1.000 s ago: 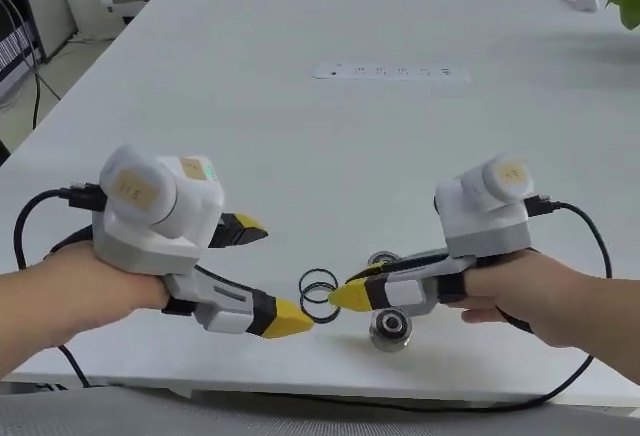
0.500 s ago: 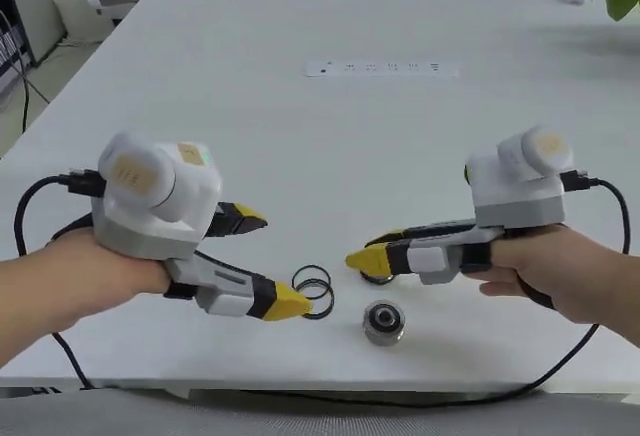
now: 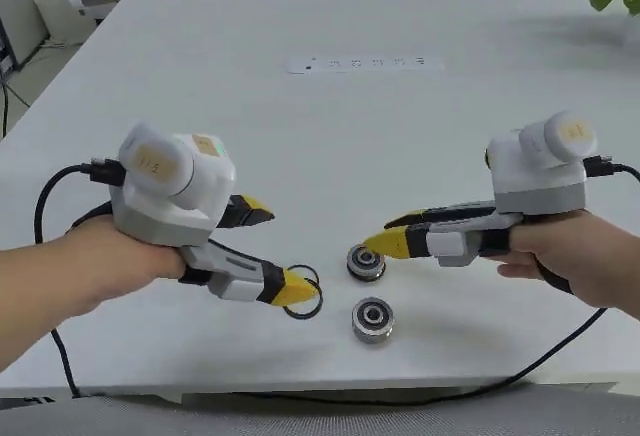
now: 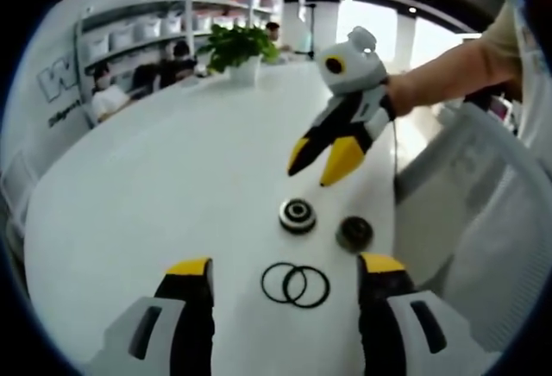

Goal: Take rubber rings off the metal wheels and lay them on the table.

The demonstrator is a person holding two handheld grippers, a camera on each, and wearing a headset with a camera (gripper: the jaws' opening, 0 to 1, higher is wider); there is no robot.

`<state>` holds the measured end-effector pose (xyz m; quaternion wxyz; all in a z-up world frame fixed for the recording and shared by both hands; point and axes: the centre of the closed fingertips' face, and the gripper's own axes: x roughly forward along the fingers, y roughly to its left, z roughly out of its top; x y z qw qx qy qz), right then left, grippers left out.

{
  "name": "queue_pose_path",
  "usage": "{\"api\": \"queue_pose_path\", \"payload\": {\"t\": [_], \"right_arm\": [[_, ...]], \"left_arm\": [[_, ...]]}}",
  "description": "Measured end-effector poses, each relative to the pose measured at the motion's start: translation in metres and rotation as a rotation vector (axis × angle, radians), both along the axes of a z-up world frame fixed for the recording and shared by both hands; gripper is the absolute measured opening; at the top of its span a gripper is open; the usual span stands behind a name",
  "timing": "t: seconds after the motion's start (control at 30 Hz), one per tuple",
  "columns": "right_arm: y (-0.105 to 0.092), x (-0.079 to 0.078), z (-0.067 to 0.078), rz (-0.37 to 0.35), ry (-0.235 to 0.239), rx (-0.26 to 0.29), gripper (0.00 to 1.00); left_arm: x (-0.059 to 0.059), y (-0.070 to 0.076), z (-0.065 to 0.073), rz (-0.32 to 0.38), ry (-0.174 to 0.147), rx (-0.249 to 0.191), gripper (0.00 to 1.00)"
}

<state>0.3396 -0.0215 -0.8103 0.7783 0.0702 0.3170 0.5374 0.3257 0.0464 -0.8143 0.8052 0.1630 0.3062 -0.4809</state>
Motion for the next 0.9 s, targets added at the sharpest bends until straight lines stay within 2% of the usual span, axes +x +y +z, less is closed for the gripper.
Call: {"api": "queue_pose_path", "payload": {"t": [0.33, 0.43, 0.9], "right_arm": [[-0.011, 0.002, -0.016, 0.037, -0.076, -0.064, 0.29], [-0.012, 0.002, -0.022, 0.05, -0.084, -0.082, 0.27], [-0.011, -0.005, -0.049, 0.169, -0.173, -0.196, 0.22]], "left_arm": [[0.008, -0.016, -0.008, -0.026, 0.006, 0.008, 0.64], [0.009, -0.021, -0.01, -0.027, 0.012, 0.003, 0.62], [0.014, -0.039, -0.017, -0.034, 0.036, -0.022, 0.52]]}}
